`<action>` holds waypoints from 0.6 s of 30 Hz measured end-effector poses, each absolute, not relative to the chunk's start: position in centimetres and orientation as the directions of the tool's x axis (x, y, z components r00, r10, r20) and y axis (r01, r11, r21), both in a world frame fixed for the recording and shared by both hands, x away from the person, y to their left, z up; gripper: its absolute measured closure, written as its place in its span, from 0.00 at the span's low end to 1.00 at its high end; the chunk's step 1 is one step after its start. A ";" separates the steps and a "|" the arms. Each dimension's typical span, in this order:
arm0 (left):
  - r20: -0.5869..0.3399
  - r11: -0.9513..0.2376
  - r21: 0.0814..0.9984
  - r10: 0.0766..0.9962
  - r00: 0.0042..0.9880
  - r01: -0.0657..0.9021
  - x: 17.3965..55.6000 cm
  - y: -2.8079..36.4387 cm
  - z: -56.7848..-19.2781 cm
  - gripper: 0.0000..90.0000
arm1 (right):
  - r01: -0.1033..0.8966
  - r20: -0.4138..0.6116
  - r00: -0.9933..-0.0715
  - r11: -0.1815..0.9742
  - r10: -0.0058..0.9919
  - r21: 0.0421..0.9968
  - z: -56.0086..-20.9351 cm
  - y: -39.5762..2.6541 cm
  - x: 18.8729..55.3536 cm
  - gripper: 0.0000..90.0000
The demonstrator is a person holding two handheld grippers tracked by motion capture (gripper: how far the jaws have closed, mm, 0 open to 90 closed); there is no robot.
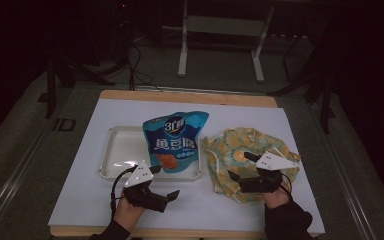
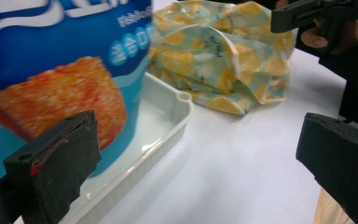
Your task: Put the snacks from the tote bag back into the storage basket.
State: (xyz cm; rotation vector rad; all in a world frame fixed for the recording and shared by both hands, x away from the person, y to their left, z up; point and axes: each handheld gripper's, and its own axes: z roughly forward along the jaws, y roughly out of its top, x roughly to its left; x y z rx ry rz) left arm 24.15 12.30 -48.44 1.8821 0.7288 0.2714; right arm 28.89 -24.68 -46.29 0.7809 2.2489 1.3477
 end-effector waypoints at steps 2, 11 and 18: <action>-0.156 -0.263 0.899 0.555 0.817 0.350 24.3 12.0 -48.5 0.00 | 0.260 -0.052 -0.760 0.376 0.648 0.889 -46.5 -25.1 28.5 0.16; -0.144 -0.294 0.897 0.512 0.847 0.330 24.3 10.7 -48.7 0.00 | 0.268 -0.046 -0.754 0.371 0.655 0.889 -47.2 -26.4 27.3 0.16; -0.151 -0.315 0.891 0.476 0.866 0.328 24.8 9.6 -49.3 0.00 | 0.274 -0.041 -0.742 0.360 0.669 0.892 -47.3 -27.5 26.5 0.16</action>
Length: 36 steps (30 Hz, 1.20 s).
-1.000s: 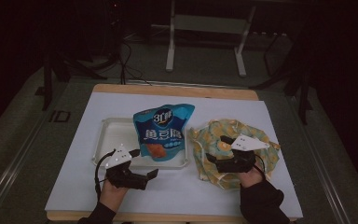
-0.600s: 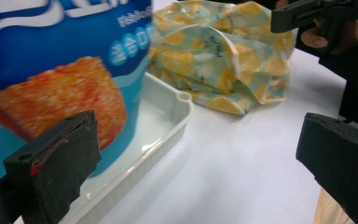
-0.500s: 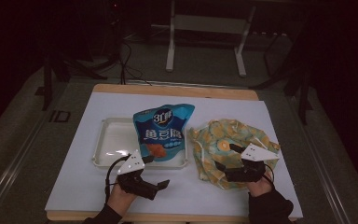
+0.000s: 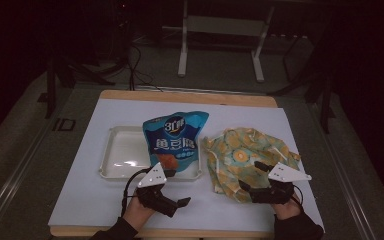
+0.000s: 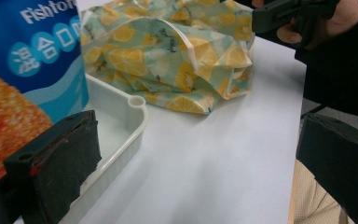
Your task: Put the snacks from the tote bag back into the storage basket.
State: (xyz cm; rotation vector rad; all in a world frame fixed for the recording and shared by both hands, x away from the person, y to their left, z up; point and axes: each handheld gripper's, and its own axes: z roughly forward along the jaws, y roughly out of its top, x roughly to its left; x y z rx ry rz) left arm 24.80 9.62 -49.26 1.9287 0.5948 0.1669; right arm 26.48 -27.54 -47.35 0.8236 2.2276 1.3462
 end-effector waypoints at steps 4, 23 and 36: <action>-0.146 -0.323 0.890 0.467 0.872 0.321 25.0 9.3 -49.4 0.00 | 0.283 -0.032 -0.732 0.346 0.681 0.894 -47.5 -28.2 26.2 0.16; -0.143 -0.346 0.884 0.443 0.885 0.316 26.3 8.1 -50.1 0.00 | 0.286 -0.047 -0.631 0.288 0.775 0.914 -48.2 -31.5 24.6 0.16; -0.127 -0.362 0.883 0.428 0.895 0.299 25.7 7.7 -50.3 0.00 | 0.281 -0.055 -0.628 0.293 0.776 0.914 -48.4 -31.4 24.7 0.16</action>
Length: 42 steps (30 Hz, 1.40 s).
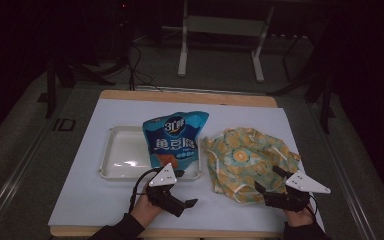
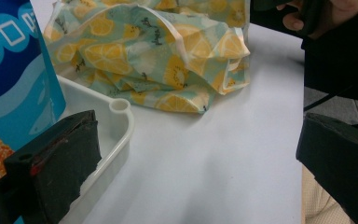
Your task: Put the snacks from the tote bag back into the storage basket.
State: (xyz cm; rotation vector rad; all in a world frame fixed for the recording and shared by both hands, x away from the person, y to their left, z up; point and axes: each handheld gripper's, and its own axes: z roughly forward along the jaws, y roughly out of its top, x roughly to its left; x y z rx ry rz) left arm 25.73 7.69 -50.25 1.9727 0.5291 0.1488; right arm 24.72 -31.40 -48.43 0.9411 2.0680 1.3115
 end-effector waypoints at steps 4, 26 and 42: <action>-0.131 -0.358 0.884 0.429 0.894 0.301 25.6 7.8 -50.3 0.00 | 0.279 -0.054 -0.627 0.288 0.777 0.916 -48.4 -31.4 24.7 0.16; -0.144 -0.327 0.892 0.445 0.884 0.310 25.3 8.7 -50.4 0.00 | 0.283 -0.045 -0.614 0.273 0.788 0.920 -48.6 -31.6 24.7 0.16; -0.137 -0.325 0.894 0.455 0.880 0.307 25.1 8.7 -50.3 0.00 | 0.285 -0.037 -0.603 0.259 0.797 0.923 -48.6 -32.0 24.8 0.16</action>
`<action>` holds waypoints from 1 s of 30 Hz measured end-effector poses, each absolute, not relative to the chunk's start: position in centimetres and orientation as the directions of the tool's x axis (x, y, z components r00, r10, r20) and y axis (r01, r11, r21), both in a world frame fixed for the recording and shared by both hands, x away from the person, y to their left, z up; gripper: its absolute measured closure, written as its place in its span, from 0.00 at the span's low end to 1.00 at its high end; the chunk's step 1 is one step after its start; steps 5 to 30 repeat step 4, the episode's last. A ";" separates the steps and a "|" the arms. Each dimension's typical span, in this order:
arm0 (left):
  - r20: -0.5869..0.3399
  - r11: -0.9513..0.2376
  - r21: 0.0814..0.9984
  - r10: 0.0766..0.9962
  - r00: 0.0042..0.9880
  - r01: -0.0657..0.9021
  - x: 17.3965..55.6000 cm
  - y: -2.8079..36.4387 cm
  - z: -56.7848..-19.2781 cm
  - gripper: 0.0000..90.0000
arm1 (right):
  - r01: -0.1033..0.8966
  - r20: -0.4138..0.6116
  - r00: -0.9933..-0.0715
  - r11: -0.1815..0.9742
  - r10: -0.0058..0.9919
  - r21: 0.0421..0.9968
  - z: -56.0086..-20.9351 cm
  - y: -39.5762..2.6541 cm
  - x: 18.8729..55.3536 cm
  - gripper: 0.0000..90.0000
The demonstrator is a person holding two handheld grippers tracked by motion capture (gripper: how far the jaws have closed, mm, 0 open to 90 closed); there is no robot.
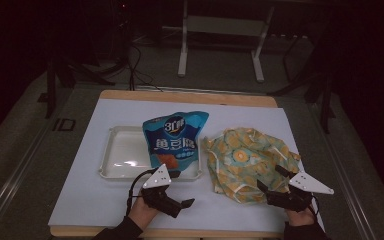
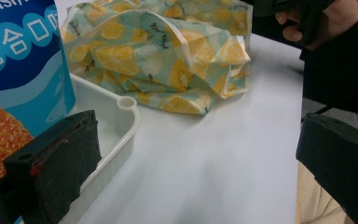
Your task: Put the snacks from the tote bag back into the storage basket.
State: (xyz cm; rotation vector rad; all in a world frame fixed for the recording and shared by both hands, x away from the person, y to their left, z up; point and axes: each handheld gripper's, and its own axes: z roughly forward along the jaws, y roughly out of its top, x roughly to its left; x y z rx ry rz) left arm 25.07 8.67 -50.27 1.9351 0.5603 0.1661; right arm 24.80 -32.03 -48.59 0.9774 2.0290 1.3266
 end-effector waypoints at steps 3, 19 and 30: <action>-0.136 -0.330 0.892 0.454 0.881 0.308 25.0 8.6 -50.3 0.00 | 0.286 -0.038 -0.603 0.260 0.797 0.922 -48.6 -32.0 24.8 0.16; -0.136 -0.330 0.892 0.454 0.881 0.308 25.1 8.6 -50.3 0.00 | 0.283 -0.039 -0.601 0.258 0.799 0.924 -48.6 -32.0 24.7 0.16; -0.136 -0.330 0.892 0.454 0.881 0.308 25.1 8.6 -50.3 0.00 | 0.283 -0.039 -0.601 0.258 0.799 0.924 -48.6 -32.0 24.7 0.16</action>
